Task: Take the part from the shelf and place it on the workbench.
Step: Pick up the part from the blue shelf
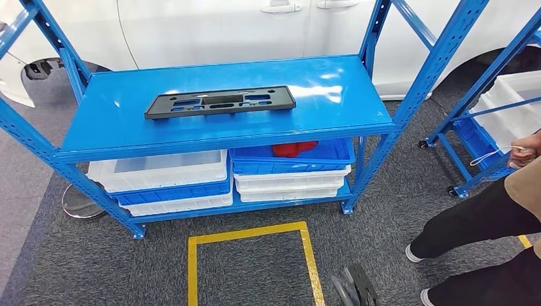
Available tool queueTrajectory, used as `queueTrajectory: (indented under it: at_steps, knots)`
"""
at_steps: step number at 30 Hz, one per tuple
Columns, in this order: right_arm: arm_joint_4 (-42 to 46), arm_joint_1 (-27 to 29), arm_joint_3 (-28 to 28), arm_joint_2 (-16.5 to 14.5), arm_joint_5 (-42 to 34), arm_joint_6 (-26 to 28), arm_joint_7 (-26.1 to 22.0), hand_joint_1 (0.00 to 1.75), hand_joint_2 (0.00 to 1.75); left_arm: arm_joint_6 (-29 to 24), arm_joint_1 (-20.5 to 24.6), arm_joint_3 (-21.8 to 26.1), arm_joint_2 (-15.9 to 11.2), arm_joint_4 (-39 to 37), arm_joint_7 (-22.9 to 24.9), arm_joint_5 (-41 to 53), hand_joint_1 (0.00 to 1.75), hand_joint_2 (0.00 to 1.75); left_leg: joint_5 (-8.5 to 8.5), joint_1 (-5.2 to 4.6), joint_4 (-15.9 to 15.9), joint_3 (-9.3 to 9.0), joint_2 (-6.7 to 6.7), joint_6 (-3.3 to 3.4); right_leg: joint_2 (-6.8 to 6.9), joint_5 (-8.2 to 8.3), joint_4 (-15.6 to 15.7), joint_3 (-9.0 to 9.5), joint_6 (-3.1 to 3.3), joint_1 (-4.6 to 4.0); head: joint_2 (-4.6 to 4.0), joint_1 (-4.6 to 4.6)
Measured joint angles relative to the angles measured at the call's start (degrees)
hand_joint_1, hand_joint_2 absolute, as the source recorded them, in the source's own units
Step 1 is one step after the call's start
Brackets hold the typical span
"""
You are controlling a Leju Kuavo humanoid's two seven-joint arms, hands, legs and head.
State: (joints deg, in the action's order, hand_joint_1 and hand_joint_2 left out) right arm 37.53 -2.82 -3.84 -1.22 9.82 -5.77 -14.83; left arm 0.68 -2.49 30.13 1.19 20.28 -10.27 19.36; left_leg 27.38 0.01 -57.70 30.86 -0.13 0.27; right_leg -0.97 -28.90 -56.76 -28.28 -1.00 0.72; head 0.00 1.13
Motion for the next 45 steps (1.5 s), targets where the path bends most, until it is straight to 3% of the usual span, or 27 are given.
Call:
queueTrajectory:
  at_steps: [1,5,9,12,14,16,17,18,19,21,23,26,28,31,32,33,34,36,38,42,43,45]
  knots:
    - [1.83,-0.73,0.50,-0.10,-0.26,-0.33,-0.53,0.00,1.75,0.00,0.16,1.05,0.05,-0.11,-0.38,0.68,0.00,0.00,0.00,-0.05,-0.04,0.02,-0.01,0.00,0.00,0.03,0.01,0.00,-0.04,0.02,0.00,0.00]
    - [8.89,-3.77,2.54,-0.54,-1.27,-1.29,-2.23,0.00,0.00,0.00,0.85,4.94,0.21,-0.57,-1.70,3.10,0.00,0.00,0.01,-0.16,-0.23,0.12,-0.07,0.03,0.03,0.08,0.02,-0.03,-0.12,0.14,0.00,0.01]
    - [15.97,-6.83,4.62,-1.00,-2.45,-1.92,-3.57,0.00,0.00,-0.01,1.49,8.57,0.46,-1.07,-2.91,5.42,0.00,0.00,0.04,-0.23,-0.46,0.38,-0.12,0.31,0.07,0.21,0.12,-0.13,-0.39,0.25,0.00,0.01]
    - [21.43,-9.14,5.98,-1.13,-3.42,-2.46,-4.56,0.00,0.00,-0.07,2.05,11.21,0.79,-1.38,-3.78,7.17,0.00,0.00,-0.49,0.15,0.39,0.07,-0.02,1.01,0.16,-0.29,-0.69,-0.55,-0.78,0.20,0.00,-0.04]
    - [24.98,-10.60,6.84,-1.14,-4.14,-2.68,-5.23,0.00,0.00,-0.15,2.41,12.94,1.09,-1.57,-4.31,8.31,0.00,0.00,-0.87,0.44,0.98,-0.18,0.09,1.40,0.30,-2.76,-5.75,-3.18,-0.87,0.21,0.00,-0.14]
    - [28.23,-11.74,7.78,-1.14,-4.88,-2.95,-5.83,0.00,0.00,-0.24,2.72,14.73,1.32,-1.78,-4.81,9.43,0.00,0.00,-0.88,0.44,1.02,-0.16,0.08,1.52,0.35,-5.51,-13.73,-7.73,-0.96,0.21,0.00,-0.18]
    - [29.83,-12.21,8.26,-1.14,-5.25,-3.16,-6.15,0.00,0.00,-0.28,2.82,15.62,1.45,-1.88,-5.06,10.02,0.00,0.00,-0.83,0.43,1.00,-0.21,0.04,1.51,0.37,-5.71,-16.31,-9.47,-1.00,0.24,0.00,-0.17]
    - [31.38,-12.71,8.72,-1.13,-5.62,-3.37,-6.45,0.00,0.00,-0.32,2.89,16.46,1.58,-1.96,-5.29,10.61,0.00,0.00,-0.74,0.44,0.97,-0.31,-0.03,1.44,0.38,-4.78,-16.79,-10.26,-0.99,0.29,0.00,-0.19]
    - [32.98,-13.28,9.18,-1.12,-5.98,-3.54,-6.77,0.00,0.00,-0.36,2.94,17.27,1.72,-2.00,-5.53,11.21,0.00,0.00,-0.61,0.46,0.92,-0.45,-0.11,1.32,0.42,-2.84,-15.03,-9.99,-0.93,0.36,0.00,-0.20]
    - [36.26,-14.91,10.22,-1.02,-6.75,-3.78,-7.48,0.00,0.00,-0.40,3.15,19.08,2.06,-2.18,-6.04,12.42,0.00,0.00,-0.12,0.41,0.61,-0.67,-0.23,0.81,0.62,1.92,-7.64,-7.46,-0.66,0.43,0.00,-0.19]
    - [39.56,-16.64,11.45,-0.90,-7.55,-4.13,-8.18,0.00,0.00,-0.42,3.58,21.14,2.29,-2.47,-6.54,13.63,0.00,0.00,0.24,0.24,0.18,-0.38,-0.26,0.09,0.74,3.91,-2.42,-5.79,-0.21,0.25,0.00,-0.11]
    - [44.35,-18.70,13.24,-0.61,-8.66,-4.68,-9.21,0.00,0.00,-0.45,4.17,24.23,2.51,-2.92,-7.30,15.44,0.00,0.00,0.36,0.31,0.09,0.02,-0.22,-0.99,0.58,3.70,-1.55,-5.91,0.66,0.03,0.00,0.01]
    - [47.65,-20.45,14.49,-0.40,-9.49,-4.94,-9.85,0.00,0.00,-0.47,4.63,26.31,2.73,-3.29,-7.83,16.65,0.00,0.00,1.76,0.49,-1.97,0.88,-0.17,-1.65,0.57,3.75,-1.20,-5.66,1.31,0.17,0.00,0.14]
    - [52.01,-22.74,16.48,0.09,-10.89,-5.63,-10.63,0.00,0.00,-0.48,5.29,29.50,3.03,-3.97,-8.57,18.50,0.00,0.00,6.15,0.68,-12.23,6.04,-0.14,-2.23,0.65,3.62,-1.04,-5.38,1.87,0.10,0.00,0.31]
    - [53.26,-23.23,17.13,0.40,-11.40,-5.88,-10.85,0.00,0.00,-0.48,5.40,30.61,3.13,-4.19,-8.82,19.11,0.00,0.00,6.72,0.70,-15.06,7.69,-0.14,-2.32,0.66,3.55,-1.06,-5.29,1.95,0.04,0.00,0.30]
    - [54.46,-23.68,17.77,0.76,-11.91,-6.15,-11.08,0.00,0.00,-0.48,5.49,31.73,3.23,-4.41,-9.08,19.74,0.00,0.00,6.25,0.70,-16.08,8.53,-0.14,-2.34,0.64,3.46,-1.07,-5.17,1.97,0.00,0.00,0.30]
    - [55.66,-24.19,18.45,1.15,-12.42,-6.45,-11.36,0.00,0.00,-0.48,5.60,32.87,3.35,-4.64,-9.34,20.40,0.00,0.00,4.72,0.71,-14.90,8.32,-0.14,-2.29,0.60,3.35,-1.08,-4.98,1.95,-0.01,0.00,0.30]
    - [57.92,-25.50,19.93,1.94,-13.32,-7.16,-11.96,0.00,0.00,-0.48,5.92,34.99,3.57,-5.03,-9.93,21.72,0.00,0.00,0.32,0.70,-7.87,5.55,-0.13,-1.94,0.51,2.99,-1.08,-4.50,1.71,-0.01,0.00,0.28]
    - [60.05,-27.03,21.58,2.79,-14.06,-7.91,-12.57,0.00,0.00,-0.48,6.45,37.03,3.84,-5.45,-10.55,22.99,0.00,0.00,-1.64,0.48,-1.74,2.87,-0.14,-1.24,0.42,2.64,-1.10,-4.27,1.16,-0.18,0.00,0.25]
    - [63.43,-28.84,24.76,4.30,-14.97,-9.27,-13.59,0.00,0.00,-0.40,7.01,40.74,4.61,-6.17,-11.79,25.44,0.00,0.00,-1.21,0.37,0.24,1.65,-0.25,0.30,0.43,2.80,-2.00,-4.22,-0.30,-0.25,0.01,0.19]
    - [64.02,-29.05,25.33,4.58,-15.06,-9.48,-13.81,0.00,0.00,-0.38,7.07,41.39,4.81,-6.31,-12.08,25.96,0.00,0.00,-1.15,0.45,0.33,1.31,-0.26,0.60,0.49,2.22,-3.34,-4.80,-0.58,-0.18,0.01,0.08]
    - [64.91,-29.28,26.28,5.12,-15.07,-9.77,-14.11,0.00,0.00,-0.32,7.28,42.39,5.08,-6.52,-12.60,26.72,0.00,0.00,-0.90,0.47,0.42,0.84,-0.23,1.07,0.59,-0.25,-9.09,-7.85,-0.98,-0.03,0.01,-0.07]
